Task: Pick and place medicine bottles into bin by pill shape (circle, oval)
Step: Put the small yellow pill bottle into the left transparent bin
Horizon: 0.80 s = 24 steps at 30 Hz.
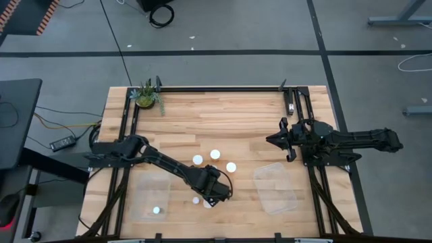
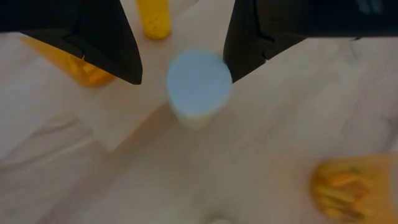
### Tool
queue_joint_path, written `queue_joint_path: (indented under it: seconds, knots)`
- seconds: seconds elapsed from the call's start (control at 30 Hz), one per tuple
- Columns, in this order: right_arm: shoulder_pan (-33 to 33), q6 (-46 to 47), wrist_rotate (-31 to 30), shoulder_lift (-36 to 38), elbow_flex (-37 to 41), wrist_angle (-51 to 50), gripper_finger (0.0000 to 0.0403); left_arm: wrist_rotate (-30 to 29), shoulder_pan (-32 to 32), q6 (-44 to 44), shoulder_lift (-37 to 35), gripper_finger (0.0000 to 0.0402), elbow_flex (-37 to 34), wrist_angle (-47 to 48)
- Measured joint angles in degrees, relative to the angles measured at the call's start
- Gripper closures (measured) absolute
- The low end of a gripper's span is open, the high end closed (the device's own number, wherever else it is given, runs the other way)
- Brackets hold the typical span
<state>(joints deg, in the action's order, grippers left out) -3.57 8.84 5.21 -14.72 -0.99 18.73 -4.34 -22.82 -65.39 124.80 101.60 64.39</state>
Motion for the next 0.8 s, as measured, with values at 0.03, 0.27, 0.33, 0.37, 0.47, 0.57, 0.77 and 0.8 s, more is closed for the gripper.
queue_joint_path:
  seconds: [0.03,0.27,0.33,0.37,0.47,0.57,0.77,0.8]
  knots:
    - [-0.01,0.0,0.01,0.0,0.0,-0.14,0.0356,-0.02,0.24,0.02,0.04,0.0171,0.02,-0.41]
    - [0.0,-0.02,0.0,-0.27,0.0,-0.27,0.0356,-0.12,0.86,-0.04,0.32,0.0192,0.0,-0.02]
    - [0.0,0.02,0.0,-0.28,0.0,-0.28,0.0356,-0.68,0.93,-0.06,0.32,0.02,0.02,-0.15]
    - [0.0,0.04,0.0,-0.28,0.0,-0.25,0.0356,-0.95,0.93,-0.04,0.32,0.0203,0.0,-0.18]
    - [0.0,-0.01,0.0,-0.28,0.0,-0.26,0.0356,-1.0,0.93,0.0,0.32,0.0215,0.01,-0.29]
    - [0.0,0.02,0.0,-0.28,0.0,-0.27,0.0356,-0.98,0.91,0.0,0.32,0.0228,0.02,-0.32]
    - [0.0,0.0,0.0,-0.28,0.0,-0.27,0.0356,-1.0,0.91,0.85,0.29,0.0258,0.01,-0.32]
    - [-0.01,-0.01,0.0,-0.28,0.0,-0.27,0.0356,-1.02,0.91,1.55,0.29,0.0263,0.01,-0.32]
